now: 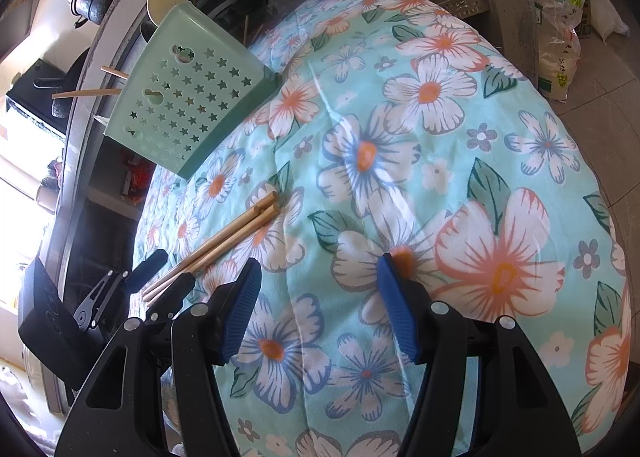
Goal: Organize utensils
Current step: 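Reach the left gripper to the bamboo chopsticks and close on one, then lift the chopstick upright with the left gripper while the right gripper grasps another chopstick, then lower the chopstick into the green holder with the left gripper while the right carries another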
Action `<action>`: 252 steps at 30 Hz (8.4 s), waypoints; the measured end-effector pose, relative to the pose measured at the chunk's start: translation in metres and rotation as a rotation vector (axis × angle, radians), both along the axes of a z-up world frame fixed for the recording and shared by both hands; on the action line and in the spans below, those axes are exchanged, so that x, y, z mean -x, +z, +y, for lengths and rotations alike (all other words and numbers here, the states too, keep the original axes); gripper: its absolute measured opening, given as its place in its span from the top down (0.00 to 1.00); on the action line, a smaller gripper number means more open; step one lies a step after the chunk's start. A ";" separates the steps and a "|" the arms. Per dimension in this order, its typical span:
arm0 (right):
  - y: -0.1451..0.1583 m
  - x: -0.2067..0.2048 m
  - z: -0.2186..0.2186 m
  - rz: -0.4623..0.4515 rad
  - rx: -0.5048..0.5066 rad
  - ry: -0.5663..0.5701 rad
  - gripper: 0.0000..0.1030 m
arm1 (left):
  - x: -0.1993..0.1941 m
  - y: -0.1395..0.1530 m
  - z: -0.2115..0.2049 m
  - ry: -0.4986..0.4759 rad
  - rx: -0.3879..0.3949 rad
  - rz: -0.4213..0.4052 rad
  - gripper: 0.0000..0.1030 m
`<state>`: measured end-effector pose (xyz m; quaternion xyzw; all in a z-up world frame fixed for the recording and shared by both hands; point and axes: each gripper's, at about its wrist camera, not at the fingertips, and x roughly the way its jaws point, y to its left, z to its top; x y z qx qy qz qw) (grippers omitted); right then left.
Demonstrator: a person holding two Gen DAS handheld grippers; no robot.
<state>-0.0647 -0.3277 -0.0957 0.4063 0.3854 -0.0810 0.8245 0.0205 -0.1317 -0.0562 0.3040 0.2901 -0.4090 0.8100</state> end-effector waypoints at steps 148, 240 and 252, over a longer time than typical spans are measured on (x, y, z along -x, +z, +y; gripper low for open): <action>0.017 0.002 0.007 -0.274 -0.269 -0.112 0.92 | -0.048 0.135 0.060 0.144 0.706 0.181 0.96; 0.056 0.036 -0.042 -0.405 -0.121 -0.232 0.94 | -0.201 0.218 -0.072 0.385 0.995 -0.151 0.96; 0.055 0.038 -0.044 -0.418 -0.130 -0.229 0.94 | -0.189 0.227 -0.076 0.406 0.983 -0.275 0.96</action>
